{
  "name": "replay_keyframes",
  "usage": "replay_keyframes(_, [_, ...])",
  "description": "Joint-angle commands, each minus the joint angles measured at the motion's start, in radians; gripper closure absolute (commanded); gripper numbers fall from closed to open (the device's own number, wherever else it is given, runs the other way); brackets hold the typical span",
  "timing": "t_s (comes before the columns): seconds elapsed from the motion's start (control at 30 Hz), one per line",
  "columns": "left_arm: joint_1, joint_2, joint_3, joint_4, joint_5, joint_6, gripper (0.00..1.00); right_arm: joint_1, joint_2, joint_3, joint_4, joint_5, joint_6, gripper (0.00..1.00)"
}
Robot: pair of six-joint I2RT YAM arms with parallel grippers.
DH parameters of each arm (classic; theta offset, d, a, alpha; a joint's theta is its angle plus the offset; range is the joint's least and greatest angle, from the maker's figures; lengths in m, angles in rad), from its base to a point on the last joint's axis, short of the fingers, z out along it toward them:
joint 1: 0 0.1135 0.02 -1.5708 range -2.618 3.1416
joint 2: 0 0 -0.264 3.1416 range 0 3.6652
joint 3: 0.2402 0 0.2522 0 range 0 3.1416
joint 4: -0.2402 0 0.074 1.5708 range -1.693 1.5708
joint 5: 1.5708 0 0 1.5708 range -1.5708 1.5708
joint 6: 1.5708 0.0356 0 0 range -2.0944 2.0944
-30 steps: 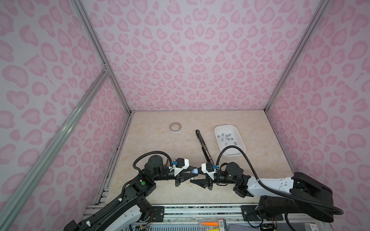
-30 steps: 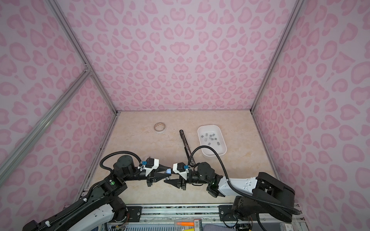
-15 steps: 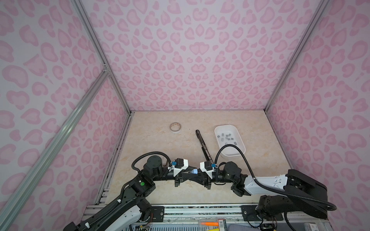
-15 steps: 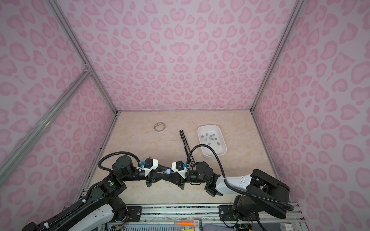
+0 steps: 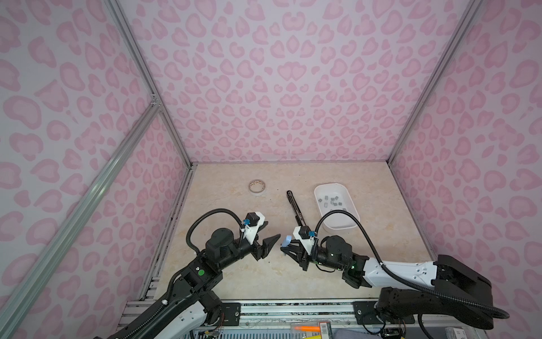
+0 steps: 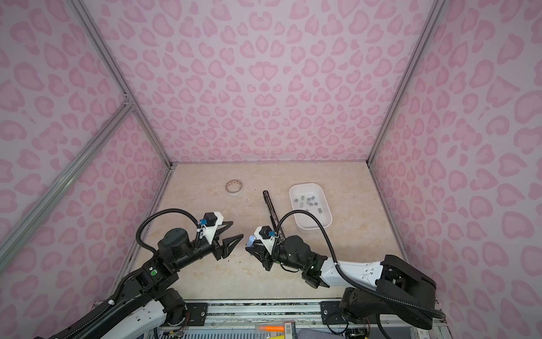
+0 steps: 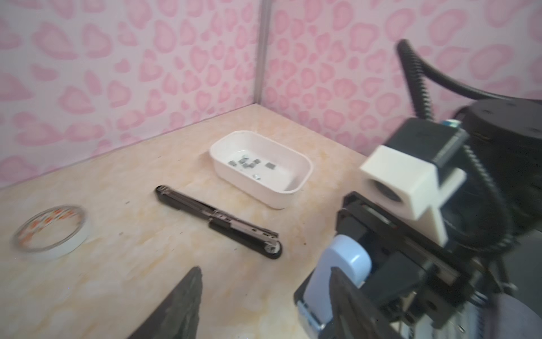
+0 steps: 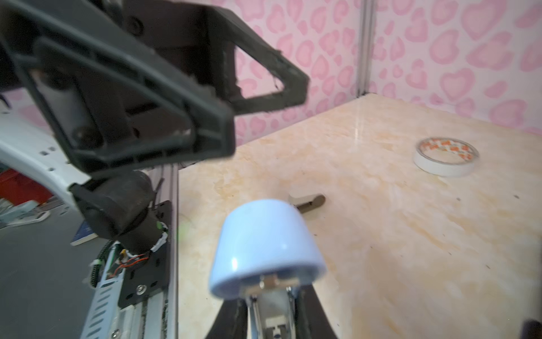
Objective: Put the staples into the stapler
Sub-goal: 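Lower the opened light-blue stapler onto the table with right while left releases and withdraws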
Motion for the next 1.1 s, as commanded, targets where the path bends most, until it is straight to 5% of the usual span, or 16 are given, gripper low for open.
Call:
replay_keyframes(0.0, [0.002, 0.001, 0.048, -0.237, -0.416, -0.18, 0.32, 0.0, 0.0, -0.004, -0.137, 0.219, 0.069, 1.0])
replay_keyframes(0.03, [0.001, -0.005, 0.052, -0.276, -0.467, -0.206, 0.26, 0.001, 0.004, 0.003, -0.163, 0.26, 0.085, 1.0])
replay_keyframes(0.07, [0.001, -0.014, 0.048, -0.308, -0.524, -0.223, 0.02, 0.001, 0.011, 0.015, -0.199, 0.314, 0.107, 1.0])
replay_keyframes(0.27, [0.001, -0.03, -0.026, -0.45, -0.848, -0.363, 0.02, 0.001, 0.126, 0.161, -0.387, 0.419, 0.142, 1.0])
replay_keyframes(0.5, [0.001, 0.018, -0.028, -0.455, -0.812, -0.424, 0.02, -0.004, 0.324, 0.324, -0.569, 0.66, 0.174, 1.0])
replay_keyframes(0.73, [0.001, -0.152, -0.149, -0.349, -0.72, -0.394, 0.02, -0.057, 0.494, 0.405, -0.592, 0.538, 0.147, 1.0])
replay_keyframes(0.9, [0.001, -0.319, -0.186, -0.398, -0.761, -0.422, 0.02, -0.106, 0.58, 0.431, -0.565, 0.399, 0.148, 1.0])
replay_keyframes(1.07, [0.001, -0.45, -0.213, -0.425, -0.766, -0.42, 0.03, -0.12, 0.637, 0.453, -0.549, 0.385, 0.158, 1.0])
